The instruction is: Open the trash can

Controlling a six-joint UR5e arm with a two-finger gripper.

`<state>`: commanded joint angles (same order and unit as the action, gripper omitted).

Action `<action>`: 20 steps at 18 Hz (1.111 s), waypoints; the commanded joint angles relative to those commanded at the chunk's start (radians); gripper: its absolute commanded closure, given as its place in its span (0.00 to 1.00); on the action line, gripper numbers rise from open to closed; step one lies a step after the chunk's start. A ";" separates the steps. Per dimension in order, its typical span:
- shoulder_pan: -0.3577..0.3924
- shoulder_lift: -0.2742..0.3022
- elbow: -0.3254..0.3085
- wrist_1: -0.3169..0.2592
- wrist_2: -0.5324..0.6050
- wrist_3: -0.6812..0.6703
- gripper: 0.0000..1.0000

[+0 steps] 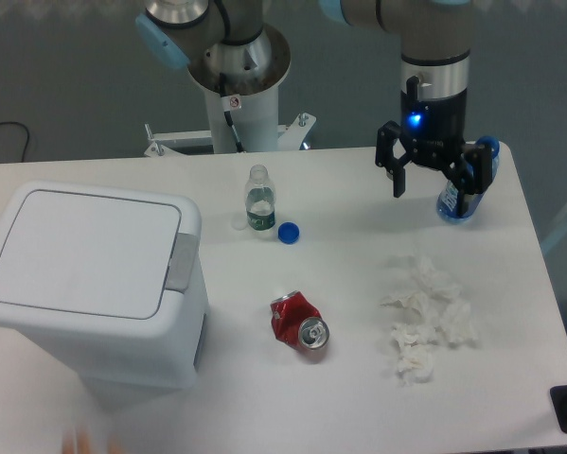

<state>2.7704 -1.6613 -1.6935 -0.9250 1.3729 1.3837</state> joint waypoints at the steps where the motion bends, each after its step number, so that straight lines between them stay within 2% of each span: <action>1: 0.000 0.002 0.002 -0.002 0.000 0.000 0.00; 4: 0.000 0.008 0.002 -0.005 0.003 -0.020 0.00; 12: -0.046 -0.014 0.052 -0.003 0.002 -0.259 0.00; 17: -0.110 -0.073 0.139 0.000 0.000 -0.559 0.00; 20: -0.141 -0.086 0.163 0.000 0.000 -0.632 0.00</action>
<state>2.6294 -1.7472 -1.5309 -0.9250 1.3729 0.7518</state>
